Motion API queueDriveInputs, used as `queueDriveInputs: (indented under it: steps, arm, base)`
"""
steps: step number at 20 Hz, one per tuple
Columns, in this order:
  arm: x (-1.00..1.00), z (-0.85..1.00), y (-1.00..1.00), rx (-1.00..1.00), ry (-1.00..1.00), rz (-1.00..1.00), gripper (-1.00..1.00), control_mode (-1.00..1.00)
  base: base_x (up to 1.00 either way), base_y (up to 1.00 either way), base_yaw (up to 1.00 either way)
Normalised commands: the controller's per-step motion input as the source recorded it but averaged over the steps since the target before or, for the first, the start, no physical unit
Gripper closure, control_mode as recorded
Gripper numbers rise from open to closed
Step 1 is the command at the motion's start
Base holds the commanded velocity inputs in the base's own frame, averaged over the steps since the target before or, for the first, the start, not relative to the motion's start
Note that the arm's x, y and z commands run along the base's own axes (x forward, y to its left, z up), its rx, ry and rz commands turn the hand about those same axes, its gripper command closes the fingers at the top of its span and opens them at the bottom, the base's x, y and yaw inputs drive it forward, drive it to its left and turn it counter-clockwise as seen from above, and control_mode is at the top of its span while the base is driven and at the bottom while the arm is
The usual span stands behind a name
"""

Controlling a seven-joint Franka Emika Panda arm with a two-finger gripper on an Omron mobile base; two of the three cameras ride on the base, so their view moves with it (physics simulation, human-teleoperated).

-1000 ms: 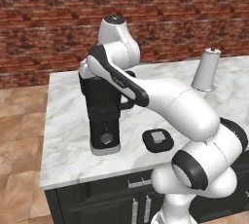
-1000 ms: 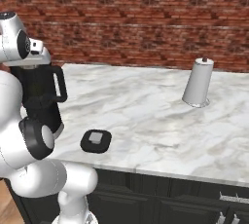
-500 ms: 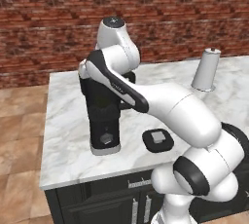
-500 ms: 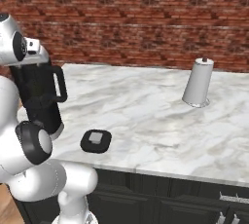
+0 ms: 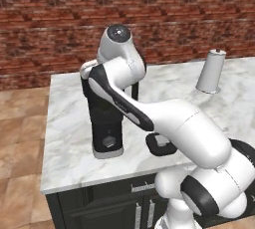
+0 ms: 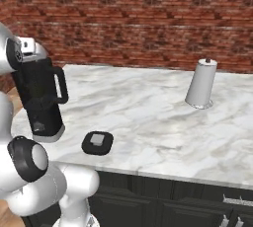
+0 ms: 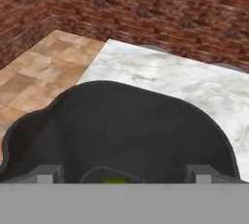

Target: Grab the lime and garlic from the fridge, place them in the blender, close the lid, and turn on the blender to create a marinade.

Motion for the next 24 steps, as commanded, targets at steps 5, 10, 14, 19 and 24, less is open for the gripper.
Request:
queueDriveInputs:
  steps: [5,10,14,19,24]
  arm:
    - [-0.48,0.65,-0.09,0.00,-0.22,0.00,-1.00,-1.00]
    - [-0.66,0.28,-0.71,0.09,-0.03,0.00,-1.00,-1.00]
    - [-0.76,-0.05,-1.00,0.17,0.01,-0.01,-1.00,-1.00]
    - [-0.52,-0.16,-0.97,0.19,0.04,-0.03,-1.00,-1.00]
    - [-0.10,-0.21,-0.59,0.11,0.03,-0.01,-1.00,-1.00]
  base:
    - [0.00,0.00,0.00]
    - [0.00,0.00,0.00]
    - [0.00,0.00,0.00]
    - [0.00,0.00,0.00]
    - [0.00,0.00,0.00]
